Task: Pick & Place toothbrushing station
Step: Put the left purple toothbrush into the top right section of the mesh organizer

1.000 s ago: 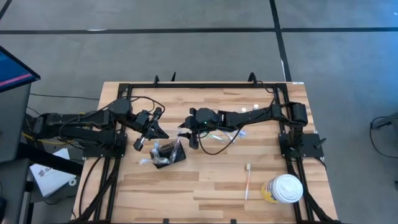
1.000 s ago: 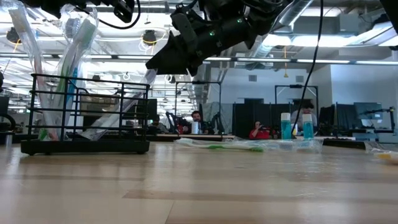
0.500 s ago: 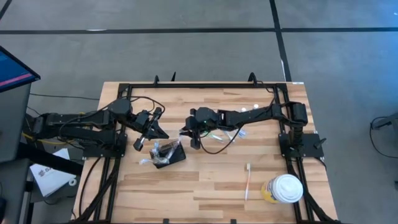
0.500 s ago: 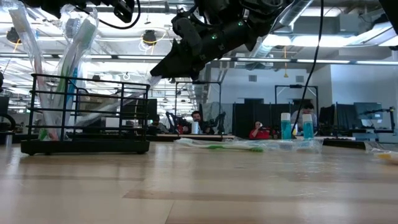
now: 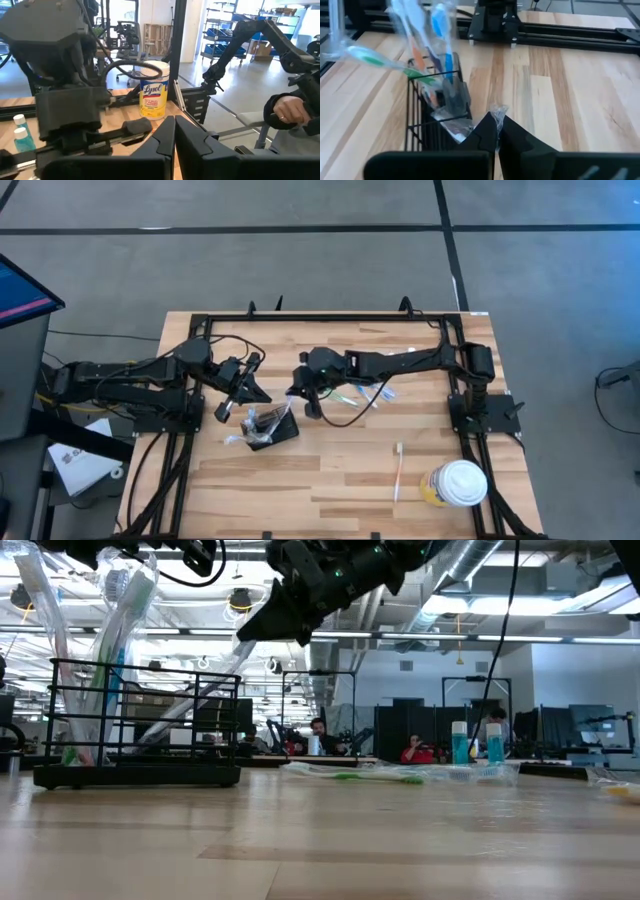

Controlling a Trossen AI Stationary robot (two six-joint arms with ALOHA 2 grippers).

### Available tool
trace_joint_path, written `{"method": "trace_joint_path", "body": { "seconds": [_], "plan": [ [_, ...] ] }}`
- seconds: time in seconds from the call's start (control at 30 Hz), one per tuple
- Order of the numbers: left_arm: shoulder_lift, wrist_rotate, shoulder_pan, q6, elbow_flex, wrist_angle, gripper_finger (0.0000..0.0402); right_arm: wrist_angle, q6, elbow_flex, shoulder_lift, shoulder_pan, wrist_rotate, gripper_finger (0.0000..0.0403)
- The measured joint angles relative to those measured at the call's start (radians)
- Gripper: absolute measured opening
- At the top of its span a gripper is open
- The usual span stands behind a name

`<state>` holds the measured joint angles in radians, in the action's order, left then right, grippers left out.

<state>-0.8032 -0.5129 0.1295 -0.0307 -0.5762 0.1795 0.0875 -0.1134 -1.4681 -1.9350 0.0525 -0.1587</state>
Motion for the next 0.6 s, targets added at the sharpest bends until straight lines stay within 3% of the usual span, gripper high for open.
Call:
{"method": "trace_joint_path", "body": {
  "seconds": [0.6],
  "plan": [
    [0.000,0.000,0.000,0.001,0.000,0.000,0.0003,0.249,-0.131,-0.224,0.000,-0.025,0.070,0.0000]
  ]
}}
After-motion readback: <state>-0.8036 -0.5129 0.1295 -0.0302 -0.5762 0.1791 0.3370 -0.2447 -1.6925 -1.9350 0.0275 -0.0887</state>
